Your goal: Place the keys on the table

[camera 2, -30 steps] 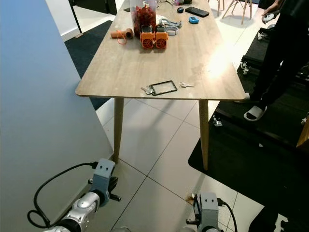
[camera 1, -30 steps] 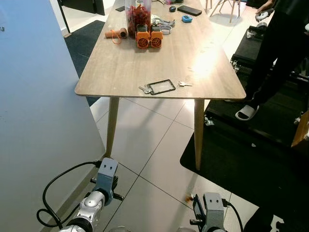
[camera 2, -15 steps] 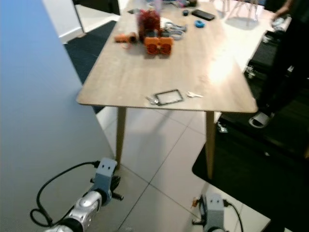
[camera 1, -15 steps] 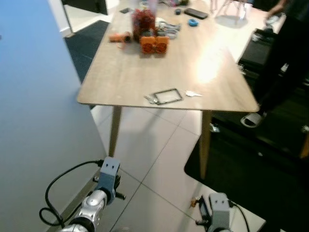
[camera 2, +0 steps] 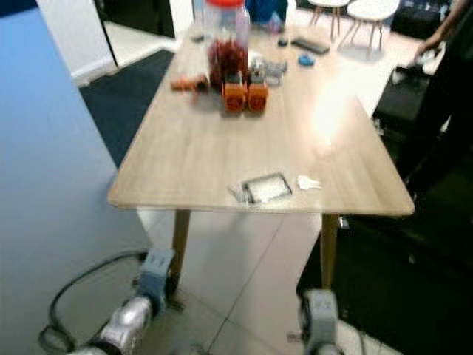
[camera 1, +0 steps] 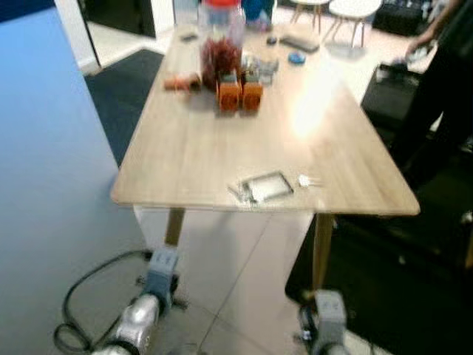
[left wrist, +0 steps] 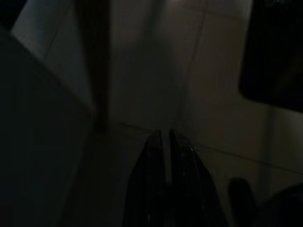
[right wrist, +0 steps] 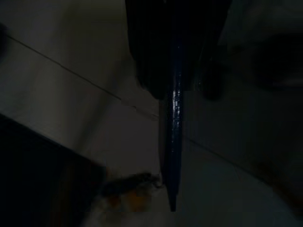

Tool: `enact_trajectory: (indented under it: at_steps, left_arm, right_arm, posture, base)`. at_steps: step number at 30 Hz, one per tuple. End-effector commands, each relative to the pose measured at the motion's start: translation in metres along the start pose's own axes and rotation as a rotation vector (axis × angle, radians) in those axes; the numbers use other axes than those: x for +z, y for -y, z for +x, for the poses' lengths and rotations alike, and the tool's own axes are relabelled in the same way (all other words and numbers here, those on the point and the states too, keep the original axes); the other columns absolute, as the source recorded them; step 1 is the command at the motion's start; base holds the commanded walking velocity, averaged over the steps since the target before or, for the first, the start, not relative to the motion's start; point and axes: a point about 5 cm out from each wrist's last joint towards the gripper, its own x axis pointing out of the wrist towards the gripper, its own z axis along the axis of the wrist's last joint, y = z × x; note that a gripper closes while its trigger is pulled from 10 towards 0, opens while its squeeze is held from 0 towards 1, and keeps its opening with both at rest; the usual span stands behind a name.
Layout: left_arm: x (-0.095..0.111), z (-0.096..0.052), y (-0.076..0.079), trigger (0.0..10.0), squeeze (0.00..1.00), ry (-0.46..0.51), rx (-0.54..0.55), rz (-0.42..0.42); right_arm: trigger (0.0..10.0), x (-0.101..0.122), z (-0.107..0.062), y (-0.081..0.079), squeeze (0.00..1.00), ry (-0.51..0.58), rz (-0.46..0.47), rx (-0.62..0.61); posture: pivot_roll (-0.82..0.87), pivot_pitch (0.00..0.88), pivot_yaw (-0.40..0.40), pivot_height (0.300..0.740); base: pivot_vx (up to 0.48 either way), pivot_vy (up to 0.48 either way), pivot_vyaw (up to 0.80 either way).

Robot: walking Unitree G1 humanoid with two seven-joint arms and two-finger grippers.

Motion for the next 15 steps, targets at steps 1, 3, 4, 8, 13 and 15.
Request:
enact_trajectory:
  at_steps: [1,3,4,8,13,15]
  left_arm:
    - [0.0020,0.0010,0.0011,10.0,0.00,0.005,-0.001,0.002]
    - [0.0018,0.0009,0.0007,10.0,0.00,0.004,0.004,0.008]
    - [0.0018,0.0007,0.0002,10.0,0.00,0.008,0.012,0.004]
    - [0.0000,0.0000,-0.0013,10.0,0.00,0.000,0.029,0.010]
    - [-0.0026,-0.0016,-0.0051,10.0,0.00,-0.014,0.039,0.034]
    - [-0.0027,-0.0019,-0.0050,10.0,0.00,-0.012,0.028,0.045]
  right_arm:
    - [10.0,-0.0065,-0.0038,0.0110,0.00,-0.024,0.005,-0.034]
    - [10.0,-0.0066,-0.0038,0.0110,0.00,-0.024,0.005,-0.034]
    - [10.0,-0.0066,-0.0037,0.0109,0.00,-0.025,0.005,-0.034]
    - [10.0,-0.0077,-0.0039,0.0103,0.00,-0.031,0.006,-0.031]
    - [10.0,-0.0116,-0.0048,0.0088,0.00,-0.045,0.009,-0.028]
    - [10.0,-0.0135,-0.0055,0.0084,0.00,-0.049,0.010,-0.029]
  posture:
    - [0.04,0.052,0.020,0.740]
    - [0.04,0.051,0.020,0.740]
    - [0.04,0.052,0.021,0.740]
    - [0.04,0.052,0.022,0.740]
    - [0.04,0.051,0.026,0.740]
    - [0.04,0.051,0.026,0.740]
  base:
    - [0.296,0.000,0.00]
    - [0.148,0.000,0.00]
    - [0.000,0.000,0.00]
    - [0.000,0.000,0.00]
    - [0.000,0.000,0.00]
    - [0.000,0.000,0.00]
